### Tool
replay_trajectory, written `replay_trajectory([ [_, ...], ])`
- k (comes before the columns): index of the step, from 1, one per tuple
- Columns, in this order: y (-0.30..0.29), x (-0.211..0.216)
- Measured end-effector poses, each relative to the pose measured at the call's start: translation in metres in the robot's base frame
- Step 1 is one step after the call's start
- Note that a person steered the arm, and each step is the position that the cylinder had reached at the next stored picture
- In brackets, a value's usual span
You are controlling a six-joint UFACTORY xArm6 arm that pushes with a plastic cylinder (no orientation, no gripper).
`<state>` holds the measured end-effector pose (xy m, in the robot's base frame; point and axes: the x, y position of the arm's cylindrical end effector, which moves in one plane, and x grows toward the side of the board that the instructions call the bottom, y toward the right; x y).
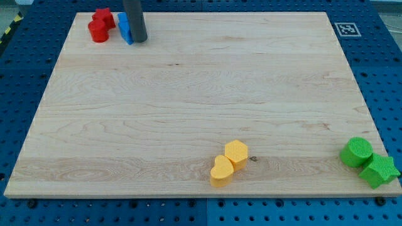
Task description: Move your arm right to the yellow blocks
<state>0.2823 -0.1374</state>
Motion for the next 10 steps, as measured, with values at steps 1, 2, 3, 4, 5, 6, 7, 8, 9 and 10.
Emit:
replay_trajectory([
  [1,0.008,0.0],
  [2,0.015,0.0],
  [3,0.015,0.0],
  [4,0.022,0.005],
  [5,0.043,0.024],
  [6,0.061,0.045],
  [7,0.082,0.065],
  [8,0.106,0.082],
  [9,0.11,0.083],
  [10,0.11,0.083],
])
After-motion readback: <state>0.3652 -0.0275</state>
